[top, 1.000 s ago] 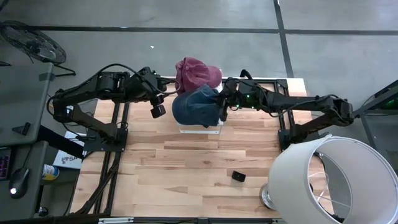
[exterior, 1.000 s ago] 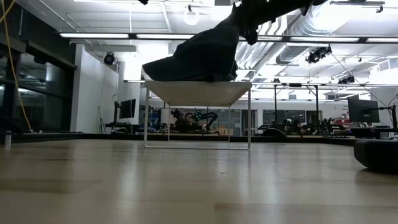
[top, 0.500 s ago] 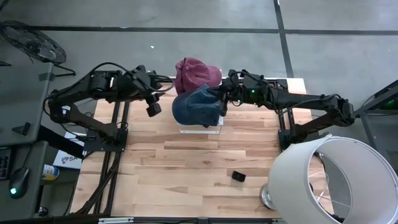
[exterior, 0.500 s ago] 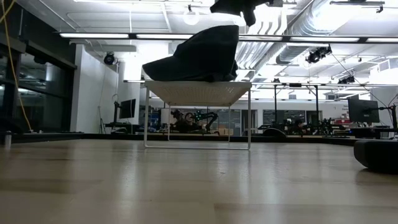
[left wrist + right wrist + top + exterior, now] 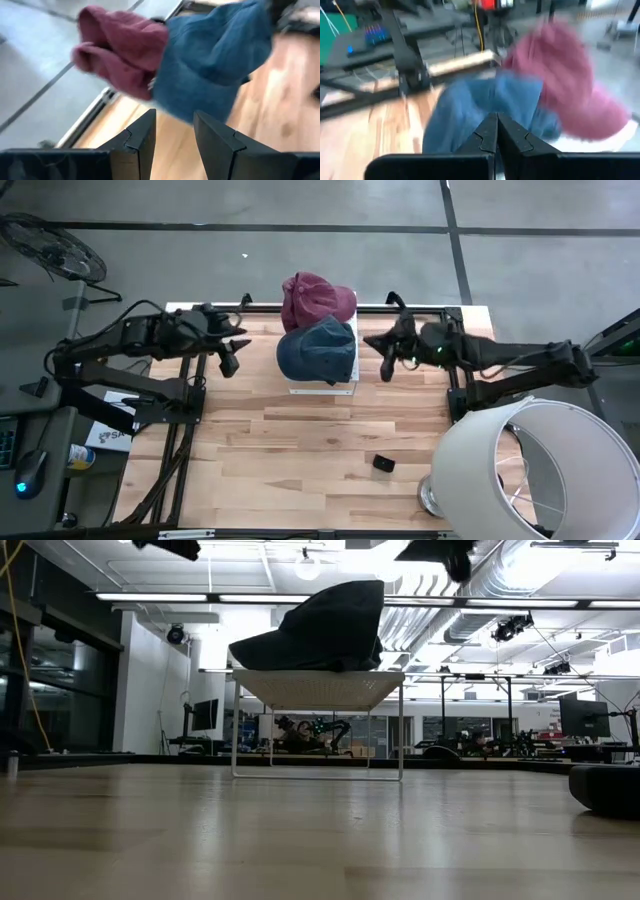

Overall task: Pick & Place hat
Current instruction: Return to Home Position

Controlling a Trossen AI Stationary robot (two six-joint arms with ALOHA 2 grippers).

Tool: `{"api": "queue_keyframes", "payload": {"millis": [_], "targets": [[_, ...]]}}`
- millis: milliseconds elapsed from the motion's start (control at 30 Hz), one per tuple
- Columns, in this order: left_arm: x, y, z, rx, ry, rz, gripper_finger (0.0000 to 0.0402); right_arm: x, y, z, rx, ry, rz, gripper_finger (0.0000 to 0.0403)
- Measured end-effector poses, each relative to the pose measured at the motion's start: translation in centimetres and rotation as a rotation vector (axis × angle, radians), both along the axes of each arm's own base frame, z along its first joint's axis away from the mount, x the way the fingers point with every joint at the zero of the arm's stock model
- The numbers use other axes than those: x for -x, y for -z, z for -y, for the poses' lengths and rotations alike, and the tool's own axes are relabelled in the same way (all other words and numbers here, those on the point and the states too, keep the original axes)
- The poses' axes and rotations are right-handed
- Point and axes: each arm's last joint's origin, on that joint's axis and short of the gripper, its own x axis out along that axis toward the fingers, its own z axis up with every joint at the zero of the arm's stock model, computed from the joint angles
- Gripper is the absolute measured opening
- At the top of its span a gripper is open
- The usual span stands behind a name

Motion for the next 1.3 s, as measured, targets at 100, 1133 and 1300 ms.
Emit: {"api": "queue_keyframes", "payload": {"millis": [100,1133,1300], "targets": [[0.3,2.0,0.1,0.013,0.033,0.088,0.0129,0.7,2.7,-0.7,-0.067,0.022,-0.011,0.0000],[5.3,14.5,0.7,0.208,0.013,0.535,0.0129,5.0,11.6,-2.0,-0.326,-0.019,0.276,0.0000],[5.4,15.7,0.7,0.247,0.010,0.573,0.0129,6.0,12.6,-2.0,-0.371,-0.012,0.302,0.0000]]}}
